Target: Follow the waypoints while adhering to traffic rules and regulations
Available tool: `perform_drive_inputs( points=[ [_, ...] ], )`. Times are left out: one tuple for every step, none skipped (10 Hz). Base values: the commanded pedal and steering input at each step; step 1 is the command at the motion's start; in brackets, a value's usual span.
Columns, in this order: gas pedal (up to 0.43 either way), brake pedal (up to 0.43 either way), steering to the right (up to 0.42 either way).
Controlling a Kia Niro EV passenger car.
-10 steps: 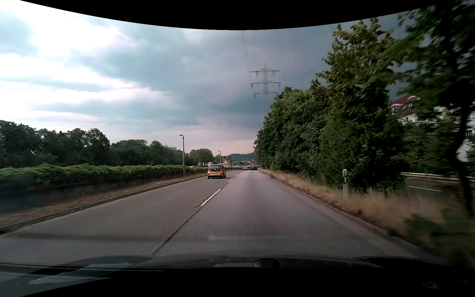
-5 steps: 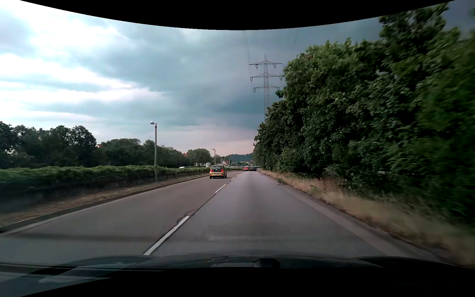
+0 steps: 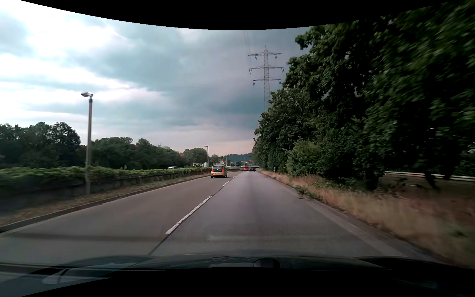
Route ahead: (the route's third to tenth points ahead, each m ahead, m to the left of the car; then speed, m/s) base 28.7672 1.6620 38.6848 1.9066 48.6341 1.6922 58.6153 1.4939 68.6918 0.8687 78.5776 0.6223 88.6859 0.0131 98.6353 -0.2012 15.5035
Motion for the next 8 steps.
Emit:
perform_drive_inputs(
  points=[
    [0.079, 0.0, 0.001],
    [0.079, 0.0, 0.001],
    [0.079, 0.0, 0.001],
    [0.079, 0.0, 0.0],
    [0.079, 0.0, 0.0],
    [0.079, 0.0, 0.0],
    [0.059, 0.0, 0.0],
    [0.059, 0.0, 0.0]
  ],
)
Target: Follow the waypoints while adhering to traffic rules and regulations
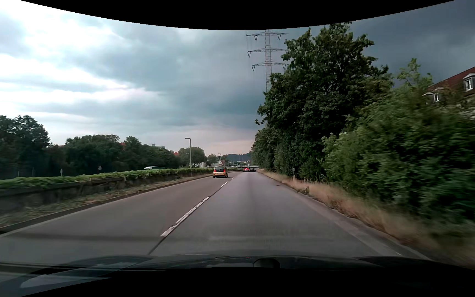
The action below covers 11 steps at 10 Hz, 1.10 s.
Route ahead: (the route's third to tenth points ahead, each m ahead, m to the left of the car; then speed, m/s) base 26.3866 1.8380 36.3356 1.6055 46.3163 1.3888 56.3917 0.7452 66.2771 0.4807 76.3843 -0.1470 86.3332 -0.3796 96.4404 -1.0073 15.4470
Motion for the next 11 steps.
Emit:
perform_drive_inputs(
  points=[
    [0.059, 0.0, 0.0],
    [0.059, 0.0, 0.0],
    [0.059, 0.0, 0.0],
    [0.059, 0.0, 0.0],
    [0.067, 0.0, 0.0],
    [0.067, 0.0, 0.0],
    [0.067, 0.0, 0.0],
    [0.067, 0.0, 0.0],
    [0.079, 0.0, 0.0],
    [0.079, 0.0, 0.0],
    [0.079, 0.0, 0.0]
  ],
)
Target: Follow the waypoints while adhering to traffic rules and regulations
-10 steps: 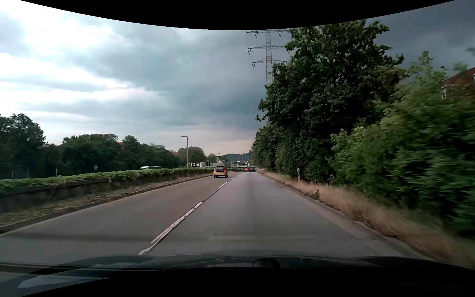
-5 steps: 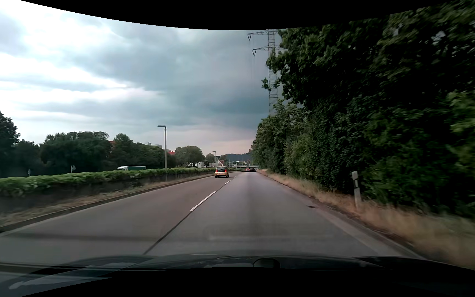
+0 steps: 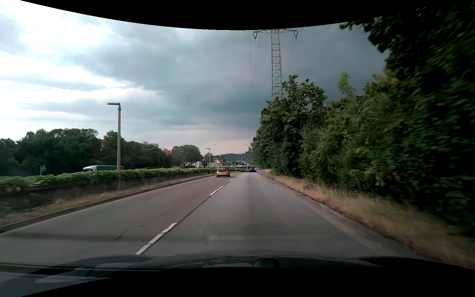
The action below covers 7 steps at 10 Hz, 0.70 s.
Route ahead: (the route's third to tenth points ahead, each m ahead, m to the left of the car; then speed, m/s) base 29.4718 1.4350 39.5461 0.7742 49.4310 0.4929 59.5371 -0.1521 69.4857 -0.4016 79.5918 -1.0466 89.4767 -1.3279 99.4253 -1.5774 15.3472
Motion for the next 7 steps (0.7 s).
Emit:
perform_drive_inputs(
  points=[
    [0.079, 0.0, 0.0],
    [0.079, 0.0, 0.0],
    [0.079, 0.0, 0.0],
    [0.079, 0.0, 0.0],
    [0.087, 0.0, 0.0],
    [0.087, 0.0, 0.0],
    [0.087, 0.0, 0.0]
  ],
)
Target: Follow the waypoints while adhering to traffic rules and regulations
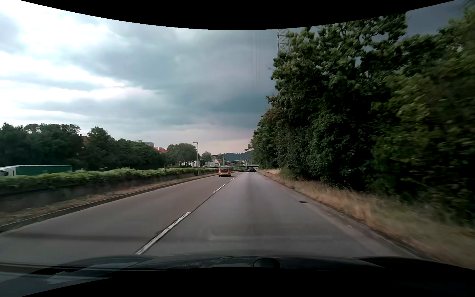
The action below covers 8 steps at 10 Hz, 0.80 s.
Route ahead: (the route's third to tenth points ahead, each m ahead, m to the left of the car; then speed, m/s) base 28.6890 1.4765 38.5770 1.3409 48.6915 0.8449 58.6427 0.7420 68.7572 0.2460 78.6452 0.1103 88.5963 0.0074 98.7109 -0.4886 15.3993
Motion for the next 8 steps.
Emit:
perform_drive_inputs(
  points=[
    [0.087, 0.0, 0.0],
    [0.087, 0.0, 0.0],
    [0.087, 0.0, 0.0],
    [0.087, 0.0, 0.0],
    [0.087, 0.0, 0.0],
    [0.087, 0.0, 0.0],
    [0.087, 0.0, 0.0],
    [0.087, 0.0, 0.0]
  ],
)
